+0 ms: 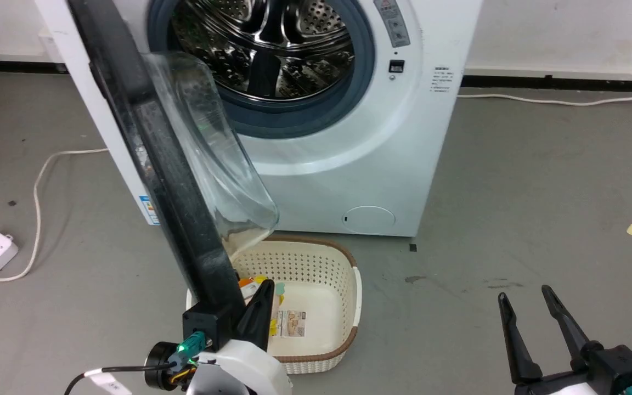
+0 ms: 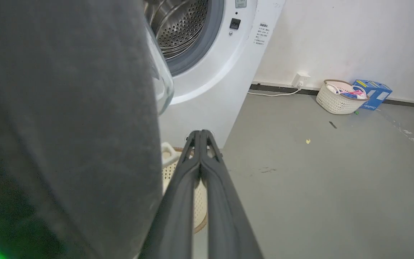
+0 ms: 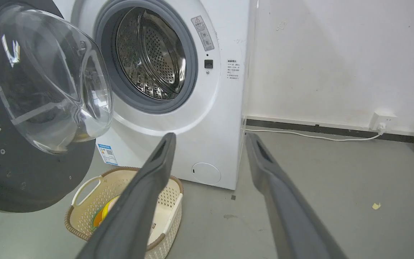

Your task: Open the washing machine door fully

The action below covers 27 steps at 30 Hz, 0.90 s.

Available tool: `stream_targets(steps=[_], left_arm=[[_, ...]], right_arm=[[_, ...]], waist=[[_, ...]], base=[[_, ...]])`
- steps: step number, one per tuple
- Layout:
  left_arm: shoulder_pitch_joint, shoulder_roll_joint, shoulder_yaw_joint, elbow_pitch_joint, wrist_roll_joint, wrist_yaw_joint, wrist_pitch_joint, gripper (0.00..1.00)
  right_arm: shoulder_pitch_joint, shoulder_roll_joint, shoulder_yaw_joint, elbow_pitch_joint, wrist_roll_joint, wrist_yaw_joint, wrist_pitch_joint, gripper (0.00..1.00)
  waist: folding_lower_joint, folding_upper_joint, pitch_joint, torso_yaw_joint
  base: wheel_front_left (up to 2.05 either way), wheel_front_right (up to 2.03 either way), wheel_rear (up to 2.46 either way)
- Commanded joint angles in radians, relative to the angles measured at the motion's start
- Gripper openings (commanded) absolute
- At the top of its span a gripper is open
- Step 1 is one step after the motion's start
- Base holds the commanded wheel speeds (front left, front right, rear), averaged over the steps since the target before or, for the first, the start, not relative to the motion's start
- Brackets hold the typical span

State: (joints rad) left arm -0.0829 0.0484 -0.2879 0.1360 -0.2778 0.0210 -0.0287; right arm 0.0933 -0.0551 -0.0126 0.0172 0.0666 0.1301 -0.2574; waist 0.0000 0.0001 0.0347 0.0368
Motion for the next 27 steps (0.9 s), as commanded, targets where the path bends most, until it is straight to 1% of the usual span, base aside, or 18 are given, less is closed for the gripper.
stream_targets(steps=[1,9,17,27], left_arm=[[-0.004,0.003,0.001,0.005,-0.006,0.006,-0.011,0.0],[0.009,0.01,0.008,0.016,-0.016,0.016,-0.035,0.0],[0.027,0.028,0.025,-0.002,-0.029,0.03,-0.033,0.0],[0.022,0.065,0.079,-0.025,-0.055,0.052,-0.027,0.0]], right_arm=[[-0.01,0.005,0.001,0.003,0.005,0.001,-0.004,1.0],[0.004,0.005,0.003,0.013,0.006,0.001,-0.004,1.0],[0.022,0.005,0.009,0.018,0.012,0.001,-0.004,1.0],[0.025,0.005,0.023,0.015,-0.003,0.001,-0.004,1.0]], waist=[[0.0,-0.0001,-0.004,0.011],[0.0,-0.0001,-0.035,0.089],[0.0,-0.0001,-0.058,0.2],[0.0,-0.0001,-0.022,0.34]], base=[[0.0,0.0,0.0],[0.0,0.0,0.0],[0.0,0.0,0.0],[0.0,0.0,0.0]])
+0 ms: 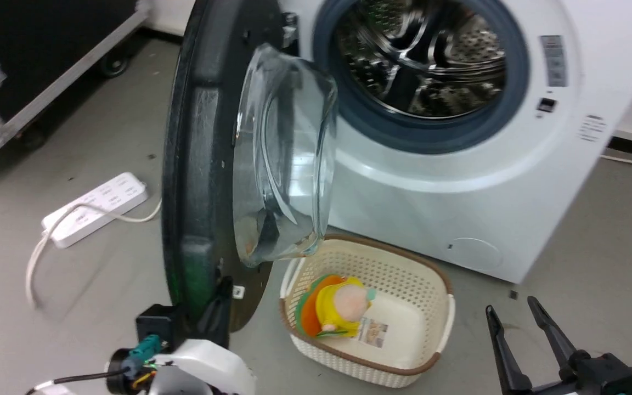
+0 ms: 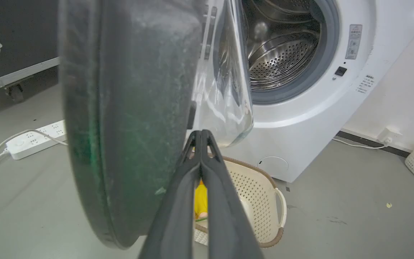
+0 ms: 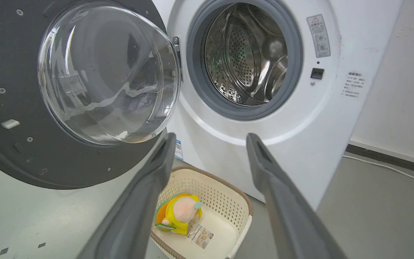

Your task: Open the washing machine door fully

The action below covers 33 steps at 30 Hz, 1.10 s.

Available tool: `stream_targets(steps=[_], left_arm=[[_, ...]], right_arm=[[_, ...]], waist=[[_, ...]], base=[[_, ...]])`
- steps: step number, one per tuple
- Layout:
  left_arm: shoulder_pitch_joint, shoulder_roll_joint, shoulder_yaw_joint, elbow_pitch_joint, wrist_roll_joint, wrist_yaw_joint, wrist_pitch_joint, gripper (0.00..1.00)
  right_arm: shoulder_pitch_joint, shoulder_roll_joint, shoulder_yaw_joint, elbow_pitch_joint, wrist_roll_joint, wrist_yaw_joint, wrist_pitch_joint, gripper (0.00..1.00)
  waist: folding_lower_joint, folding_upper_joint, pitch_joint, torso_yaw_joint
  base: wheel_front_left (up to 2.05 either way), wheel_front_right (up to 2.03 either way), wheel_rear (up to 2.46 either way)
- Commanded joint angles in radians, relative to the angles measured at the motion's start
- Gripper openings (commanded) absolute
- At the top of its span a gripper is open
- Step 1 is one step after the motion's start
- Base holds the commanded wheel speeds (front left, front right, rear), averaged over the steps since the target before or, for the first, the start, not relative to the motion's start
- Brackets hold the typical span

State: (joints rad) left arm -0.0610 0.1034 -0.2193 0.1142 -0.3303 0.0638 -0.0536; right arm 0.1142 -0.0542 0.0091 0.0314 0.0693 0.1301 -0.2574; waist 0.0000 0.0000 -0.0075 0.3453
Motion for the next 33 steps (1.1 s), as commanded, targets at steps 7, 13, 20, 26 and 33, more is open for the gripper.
stream_targets(steps=[7,13,20,26,33], left_arm=[[-0.054,0.06,0.103,0.01,-0.041,0.024,-0.023,0.0],[-0.136,0.132,0.179,0.057,-0.071,0.014,-0.031,0.0],[-0.287,0.234,0.256,0.199,-0.113,-0.013,-0.017,0.0],[-0.416,0.335,0.329,0.369,-0.154,-0.04,-0.031,0.0],[-0.487,0.384,0.334,0.492,-0.153,-0.066,-0.065,0.0]], right_arm=[[-0.018,0.004,0.01,-0.007,-0.049,0.001,-0.004,1.0],[-0.041,-0.011,0.015,-0.024,-0.082,0.001,0.006,1.0],[-0.079,-0.065,0.014,-0.085,-0.089,0.001,0.044,1.0],[-0.097,-0.092,0.007,-0.119,-0.085,0.001,0.061,1.0],[-0.106,-0.1,-0.003,-0.126,-0.083,0.001,0.062,1.0]], waist=[[0.0,0.0,0.099,0.086],[0.0,0.0,0.186,0.1],[0.0,0.0,0.314,0.081],[0.0,0.0,0.374,0.051],[0.0,0.0,0.385,0.034]], base=[[0.0,0.0,0.0],[0.0,0.0,0.0],[0.0,0.0,0.0],[0.0,0.0,0.0],[0.0,0.0,0.0]])
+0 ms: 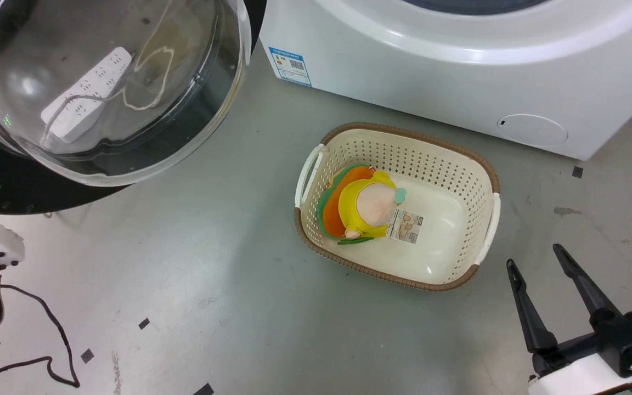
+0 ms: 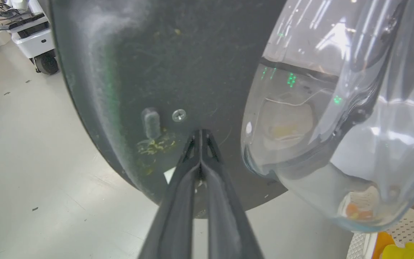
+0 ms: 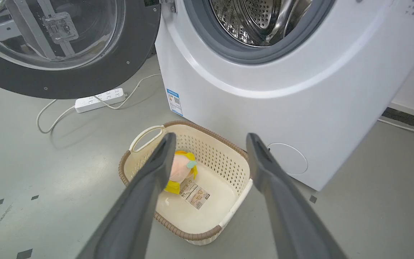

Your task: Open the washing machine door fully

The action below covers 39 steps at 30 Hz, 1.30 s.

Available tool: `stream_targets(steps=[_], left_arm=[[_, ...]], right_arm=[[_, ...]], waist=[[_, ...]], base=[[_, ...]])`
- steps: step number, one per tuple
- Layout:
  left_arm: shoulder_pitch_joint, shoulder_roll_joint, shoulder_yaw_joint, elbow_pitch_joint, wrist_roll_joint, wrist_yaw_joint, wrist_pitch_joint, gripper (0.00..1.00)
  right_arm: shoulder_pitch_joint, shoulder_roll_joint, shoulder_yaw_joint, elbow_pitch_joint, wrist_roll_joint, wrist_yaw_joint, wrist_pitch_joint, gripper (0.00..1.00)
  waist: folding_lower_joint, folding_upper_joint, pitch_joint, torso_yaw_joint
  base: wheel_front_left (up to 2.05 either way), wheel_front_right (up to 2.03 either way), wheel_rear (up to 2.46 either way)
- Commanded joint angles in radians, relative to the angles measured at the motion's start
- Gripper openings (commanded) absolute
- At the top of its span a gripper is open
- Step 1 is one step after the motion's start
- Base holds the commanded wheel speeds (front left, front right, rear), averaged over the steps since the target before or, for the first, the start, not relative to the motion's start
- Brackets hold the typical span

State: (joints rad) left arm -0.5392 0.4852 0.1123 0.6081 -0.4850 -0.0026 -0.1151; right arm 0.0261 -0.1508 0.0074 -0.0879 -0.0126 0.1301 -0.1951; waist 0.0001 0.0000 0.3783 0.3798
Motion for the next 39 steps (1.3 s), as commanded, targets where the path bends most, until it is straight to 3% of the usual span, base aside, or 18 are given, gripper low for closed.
stream_targets(steps=[1,8,16,21,30,39], left_arm=[[-0.014,0.003,-0.002,0.009,0.004,-0.004,-0.01,0.0],[-0.008,-0.014,-0.048,0.022,0.03,-0.034,-0.074,0.0],[0.096,-0.082,-0.105,-0.114,0.043,-0.054,-0.111,0.0],[0.191,-0.13,-0.137,-0.255,0.05,-0.038,-0.115,0.0],[0.406,-0.226,-0.178,-0.474,0.069,0.044,-0.123,0.0],[0.532,-0.283,-0.28,-0.513,0.171,0.093,-0.137,0.0]], right_arm=[[-0.018,-0.002,-0.002,-0.005,-0.002,0.001,-0.001,1.0],[-0.025,0.021,-0.024,0.016,0.001,0.001,-0.017,1.0],[-0.036,0.062,-0.073,0.069,-0.012,0.001,-0.05,1.0],[-0.045,0.081,-0.108,0.081,-0.038,0.001,-0.062,1.0],[-0.032,0.097,-0.097,0.095,-0.035,0.001,-0.066,1.0],[0.02,0.1,-0.09,0.099,-0.002,0.001,-0.066,1.0]], waist=[[-0.0001,0.0,-0.004,-0.001],[-0.0001,0.0,-0.057,-0.011],[-0.0001,0.0,-0.189,-0.07],[-0.0001,0.0,-0.266,-0.13],[-0.0001,0.0,-0.352,-0.257],[-0.0001,0.0,-0.391,-0.322]], base=[[0.0,0.0,0.0],[0.0,0.0,0.0],[0.0,0.0,0.0],[0.0,0.0,0.0],[0.0,0.0,0.0],[0.0,0.0,0.0]])
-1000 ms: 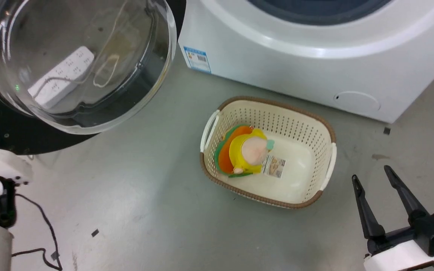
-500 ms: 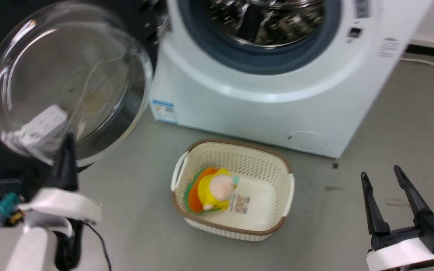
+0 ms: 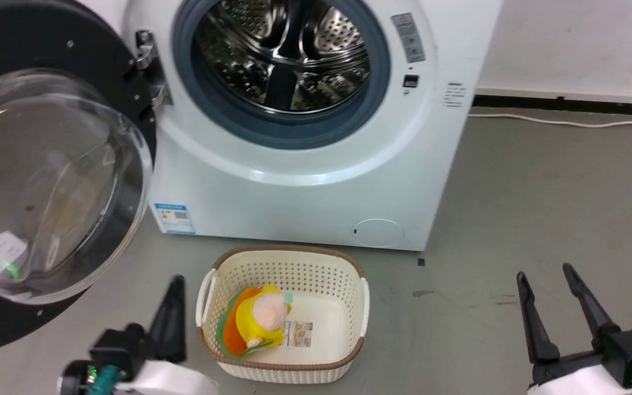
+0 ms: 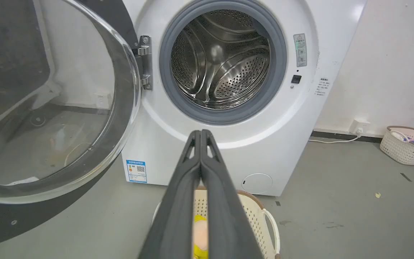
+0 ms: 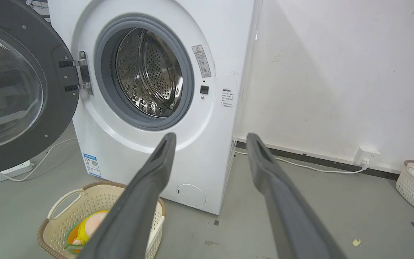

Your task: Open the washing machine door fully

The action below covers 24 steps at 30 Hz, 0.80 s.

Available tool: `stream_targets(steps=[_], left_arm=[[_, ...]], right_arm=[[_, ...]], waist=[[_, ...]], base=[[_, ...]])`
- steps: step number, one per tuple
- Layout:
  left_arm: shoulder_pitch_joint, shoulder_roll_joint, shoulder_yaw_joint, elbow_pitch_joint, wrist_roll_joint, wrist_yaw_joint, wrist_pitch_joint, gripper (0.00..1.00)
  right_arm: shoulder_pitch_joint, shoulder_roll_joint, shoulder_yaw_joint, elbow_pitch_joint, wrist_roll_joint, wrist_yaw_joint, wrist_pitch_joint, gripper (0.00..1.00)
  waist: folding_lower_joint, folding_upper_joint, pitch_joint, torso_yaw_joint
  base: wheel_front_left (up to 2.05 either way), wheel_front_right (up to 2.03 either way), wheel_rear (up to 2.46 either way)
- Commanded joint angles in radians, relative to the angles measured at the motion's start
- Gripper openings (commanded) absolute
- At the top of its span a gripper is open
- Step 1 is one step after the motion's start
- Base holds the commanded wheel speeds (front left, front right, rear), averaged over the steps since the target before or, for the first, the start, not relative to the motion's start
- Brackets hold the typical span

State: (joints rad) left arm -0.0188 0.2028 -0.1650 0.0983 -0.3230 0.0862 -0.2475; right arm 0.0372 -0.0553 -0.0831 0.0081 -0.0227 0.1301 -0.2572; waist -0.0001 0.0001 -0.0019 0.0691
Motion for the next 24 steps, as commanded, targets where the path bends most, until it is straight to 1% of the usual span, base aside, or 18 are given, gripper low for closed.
stream_targets(steps=[1,2,4,7,15,18,24], left_arm=[[0.02,-0.005,-0.013,-0.001,0.02,0.009,-0.006,0.0],[0.029,-0.013,-0.018,0.004,0.024,0.016,-0.007,0.0],[0.038,-0.021,-0.027,0.018,0.04,0.024,-0.009,1.0],[0.043,-0.027,-0.047,0.039,0.071,0.032,-0.012,1.0],[0.05,-0.052,-0.063,0.042,0.092,0.042,-0.014,1.0],[0.051,-0.054,-0.061,0.033,0.099,0.041,-0.014,1.0],[0.057,-0.057,-0.048,0.027,0.104,0.022,-0.014,1.0]], right_arm=[[0.016,0.005,0.0,0.006,0.015,0.001,-0.004,1.0],[0.023,0.005,0.0,0.009,0.02,0.001,-0.004,1.0],[0.035,0.005,-0.003,0.018,0.026,0.001,-0.004,1.0],[0.046,0.005,0.002,0.031,0.031,0.001,-0.004,1.0],[0.055,0.005,0.008,0.058,0.042,0.001,-0.004,1.0],[0.054,0.005,0.01,0.065,0.043,0.001,-0.004,1.0],[0.048,0.005,0.012,0.068,0.053,0.001,-0.004,1.0]], waist=[[0.0001,-0.0001,-0.012,-0.015],[0.0001,-0.0001,-0.013,-0.019],[0.0001,-0.0001,-0.015,-0.023],[0.0001,-0.0001,-0.017,-0.03],[0.0001,-0.0001,-0.02,-0.032],[0.0001,-0.0001,-0.02,-0.031],[0.0001,-0.0001,-0.02,-0.033]], base=[[0.0,0.0,0.0],[0.0,0.0,0.0],[0.0,0.0,0.0],[0.0,0.0,0.0],[0.0,0.0,0.0],[0.0,0.0,0.0],[0.0,0.0,0.0]])
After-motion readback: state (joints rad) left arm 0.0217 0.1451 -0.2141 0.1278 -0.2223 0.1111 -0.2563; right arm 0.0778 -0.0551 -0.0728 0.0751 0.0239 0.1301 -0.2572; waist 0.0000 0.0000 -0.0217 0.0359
